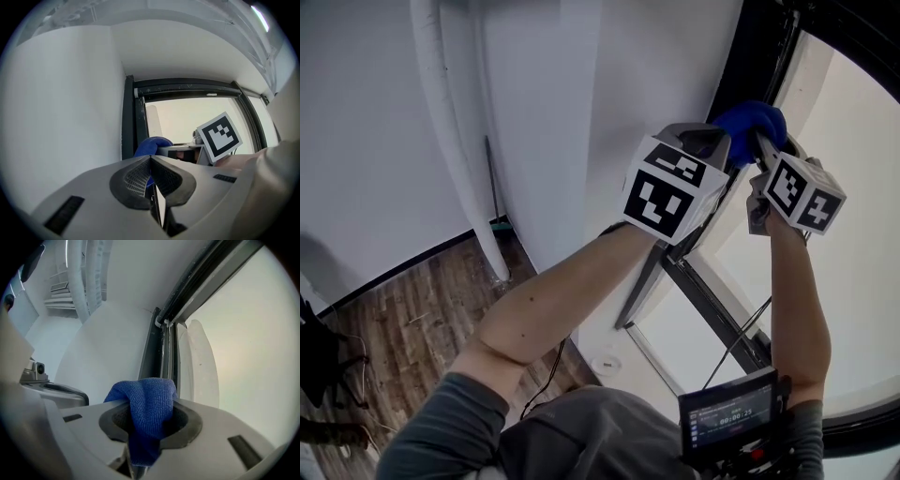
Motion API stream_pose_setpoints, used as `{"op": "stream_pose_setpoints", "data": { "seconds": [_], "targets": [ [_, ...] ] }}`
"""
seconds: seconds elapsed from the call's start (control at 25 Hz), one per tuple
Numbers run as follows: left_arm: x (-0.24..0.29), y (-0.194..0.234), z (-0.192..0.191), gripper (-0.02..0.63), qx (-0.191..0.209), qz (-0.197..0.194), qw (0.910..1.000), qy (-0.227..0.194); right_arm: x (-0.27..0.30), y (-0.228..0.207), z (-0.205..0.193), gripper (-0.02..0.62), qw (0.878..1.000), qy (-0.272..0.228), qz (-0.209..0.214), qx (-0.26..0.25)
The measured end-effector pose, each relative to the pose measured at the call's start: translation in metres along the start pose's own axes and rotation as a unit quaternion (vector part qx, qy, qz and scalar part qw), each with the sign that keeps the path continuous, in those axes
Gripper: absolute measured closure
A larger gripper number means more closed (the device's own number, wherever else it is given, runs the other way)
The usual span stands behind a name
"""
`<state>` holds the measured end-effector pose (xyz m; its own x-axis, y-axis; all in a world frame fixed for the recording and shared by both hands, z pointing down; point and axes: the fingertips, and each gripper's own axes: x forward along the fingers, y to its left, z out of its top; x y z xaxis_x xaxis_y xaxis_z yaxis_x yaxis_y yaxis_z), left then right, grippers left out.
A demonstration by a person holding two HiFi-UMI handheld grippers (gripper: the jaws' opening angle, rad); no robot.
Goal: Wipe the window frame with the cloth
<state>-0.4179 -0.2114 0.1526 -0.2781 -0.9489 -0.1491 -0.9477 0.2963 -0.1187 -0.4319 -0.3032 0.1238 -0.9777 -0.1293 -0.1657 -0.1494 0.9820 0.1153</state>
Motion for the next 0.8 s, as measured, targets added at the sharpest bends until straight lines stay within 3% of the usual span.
{"op": "stream_pose_setpoints", "data": {
  "seconds": [0.36,0.8],
  "targets": [
    [-0.01,-0.017,-0.058,0.597,-0.043,-0.003,0.9986,0.029,-0.02,0.001,-0.061,0.471,0.999,0.029,0.008,0.019],
    [-0.021,-0.027,-0.114,0.597,-0.065,-0.006,0.9962,0.058,-0.033,0.015,-0.139,0.471,0.997,0.07,-0.001,0.032]
  ]
}}
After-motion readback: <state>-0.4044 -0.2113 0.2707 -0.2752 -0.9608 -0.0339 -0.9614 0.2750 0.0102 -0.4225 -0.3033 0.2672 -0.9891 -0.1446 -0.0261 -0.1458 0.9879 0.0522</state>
